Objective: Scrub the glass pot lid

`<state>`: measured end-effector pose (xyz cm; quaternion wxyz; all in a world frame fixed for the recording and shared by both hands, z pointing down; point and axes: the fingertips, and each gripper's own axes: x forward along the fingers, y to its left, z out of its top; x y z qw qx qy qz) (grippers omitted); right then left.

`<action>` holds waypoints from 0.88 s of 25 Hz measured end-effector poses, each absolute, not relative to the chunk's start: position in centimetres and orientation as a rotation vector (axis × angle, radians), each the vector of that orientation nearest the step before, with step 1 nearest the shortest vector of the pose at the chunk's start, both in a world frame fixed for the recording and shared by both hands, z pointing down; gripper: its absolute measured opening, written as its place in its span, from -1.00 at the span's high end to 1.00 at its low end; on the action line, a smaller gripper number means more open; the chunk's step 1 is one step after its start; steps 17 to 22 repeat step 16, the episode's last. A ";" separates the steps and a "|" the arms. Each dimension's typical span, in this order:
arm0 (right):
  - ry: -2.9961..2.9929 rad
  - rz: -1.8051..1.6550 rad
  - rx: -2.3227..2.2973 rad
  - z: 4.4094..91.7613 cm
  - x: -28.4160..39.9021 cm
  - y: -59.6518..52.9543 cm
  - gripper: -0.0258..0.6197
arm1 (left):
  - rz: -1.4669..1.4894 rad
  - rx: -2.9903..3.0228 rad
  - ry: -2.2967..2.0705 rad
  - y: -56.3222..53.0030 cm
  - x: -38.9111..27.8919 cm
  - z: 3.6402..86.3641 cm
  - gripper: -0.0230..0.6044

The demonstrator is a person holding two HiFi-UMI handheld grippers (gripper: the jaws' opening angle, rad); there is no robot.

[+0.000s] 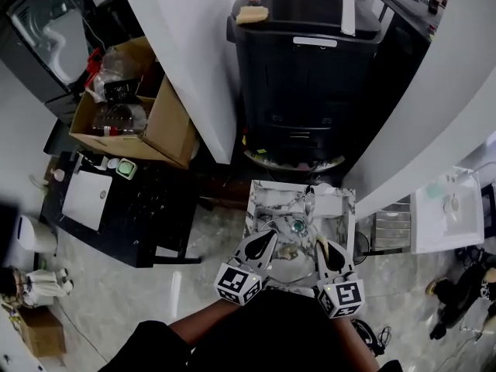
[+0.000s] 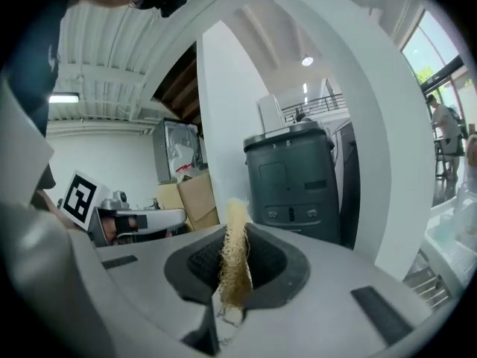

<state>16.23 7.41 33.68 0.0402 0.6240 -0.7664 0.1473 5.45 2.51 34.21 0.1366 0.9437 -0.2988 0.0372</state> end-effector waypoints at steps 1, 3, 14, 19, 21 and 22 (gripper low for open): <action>-2.364 0.430 1.931 32.8 16.8 7.6 0.75 | 0.090 2.726 -0.868 2.3 5.6 33.7 0.88; -2.400 0.379 1.943 31.4 17.4 7.9 0.75 | 0.047 2.699 -0.871 1.9 5.8 32.7 0.87; -2.495 0.451 1.934 29.8 17.1 7.9 0.75 | -0.012 2.720 -0.846 3.2 7.7 30.7 0.87; -2.523 0.500 1.939 29.6 16.9 7.6 0.75 | -0.011 2.720 -0.838 3.2 7.7 30.8 0.88; -2.523 0.500 1.939 29.6 16.9 7.6 0.75 | -0.011 2.720 -0.838 3.2 7.7 30.8 0.88; -2.523 0.500 1.939 29.6 16.9 7.6 0.75 | -0.011 2.720 -0.838 3.2 7.7 30.8 0.88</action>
